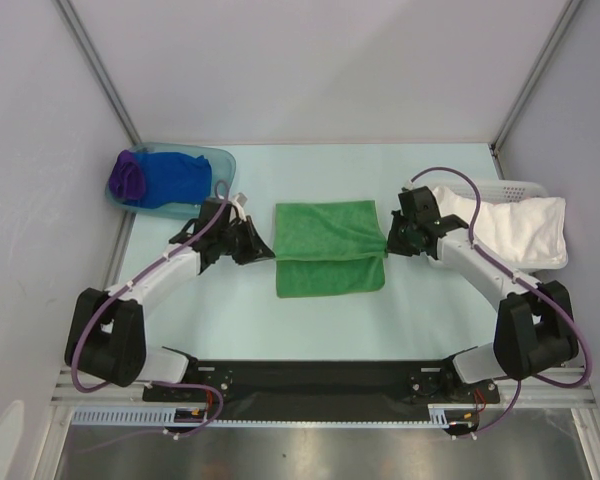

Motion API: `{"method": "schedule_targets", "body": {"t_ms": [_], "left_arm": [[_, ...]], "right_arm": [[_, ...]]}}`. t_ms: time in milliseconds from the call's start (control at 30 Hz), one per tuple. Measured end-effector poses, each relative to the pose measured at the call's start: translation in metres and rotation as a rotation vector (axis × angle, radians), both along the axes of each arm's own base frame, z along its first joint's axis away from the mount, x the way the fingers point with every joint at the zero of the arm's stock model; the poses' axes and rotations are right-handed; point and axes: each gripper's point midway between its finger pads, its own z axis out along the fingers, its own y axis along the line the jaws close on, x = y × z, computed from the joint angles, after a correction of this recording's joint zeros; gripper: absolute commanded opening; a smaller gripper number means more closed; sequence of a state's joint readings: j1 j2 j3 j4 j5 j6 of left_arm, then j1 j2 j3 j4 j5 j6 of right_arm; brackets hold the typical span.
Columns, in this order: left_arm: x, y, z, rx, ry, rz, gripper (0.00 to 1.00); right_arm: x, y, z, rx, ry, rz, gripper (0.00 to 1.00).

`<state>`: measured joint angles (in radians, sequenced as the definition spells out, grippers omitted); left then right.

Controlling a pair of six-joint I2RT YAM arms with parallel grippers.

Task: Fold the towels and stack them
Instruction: Fold the towel

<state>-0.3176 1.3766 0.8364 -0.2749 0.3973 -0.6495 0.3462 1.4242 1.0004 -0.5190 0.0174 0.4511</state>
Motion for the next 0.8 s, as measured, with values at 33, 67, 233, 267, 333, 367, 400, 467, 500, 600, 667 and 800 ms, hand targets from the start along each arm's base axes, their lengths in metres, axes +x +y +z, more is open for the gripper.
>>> {"method": "schedule_targets", "body": {"t_ms": [33,67,233,267,333,367,400,467,500,600,667,800], "left_arm": [[-0.001,0.000,0.000,0.000,0.000,0.000,0.00],[-0.002,0.001,-0.001,0.001,0.002,0.000,0.00],[-0.005,0.001,-0.004,-0.001,0.007,-0.002,0.00],[-0.007,0.002,-0.007,0.001,0.013,-0.002,0.00],[-0.011,0.003,-0.012,0.003,0.028,-0.004,0.00],[-0.013,0.003,-0.015,0.005,0.035,-0.004,0.00],[-0.015,0.003,-0.017,0.006,0.040,-0.005,0.00],[-0.017,0.004,-0.021,0.009,0.049,-0.004,0.00],[-0.019,0.005,-0.022,0.010,0.053,-0.005,0.00],[-0.022,0.006,-0.028,0.013,0.064,-0.005,0.00],[-0.025,0.005,-0.032,0.012,0.072,-0.007,0.00],[-0.034,0.002,-0.043,0.008,0.093,-0.026,0.00]], "right_arm": [[0.000,0.000,0.001,0.001,-0.002,-0.001,0.00],[0.000,-0.001,0.001,0.002,-0.003,-0.001,0.00],[-0.004,-0.001,-0.005,0.003,0.008,0.000,0.00],[-0.006,-0.002,-0.007,0.001,0.015,0.000,0.00],[-0.010,-0.004,-0.013,-0.003,0.030,-0.001,0.00],[-0.012,-0.004,-0.015,-0.005,0.036,-0.001,0.00],[-0.014,-0.005,-0.017,-0.006,0.042,-0.002,0.00],[-0.016,-0.004,-0.021,-0.001,0.051,0.002,0.00],[-0.017,-0.003,-0.022,0.003,0.054,0.004,0.00],[-0.021,-0.002,-0.028,0.012,0.066,0.008,0.00],[-0.024,-0.002,-0.032,0.016,0.075,0.009,0.00],[-0.030,-0.002,-0.041,0.023,0.092,0.008,0.00]]}}
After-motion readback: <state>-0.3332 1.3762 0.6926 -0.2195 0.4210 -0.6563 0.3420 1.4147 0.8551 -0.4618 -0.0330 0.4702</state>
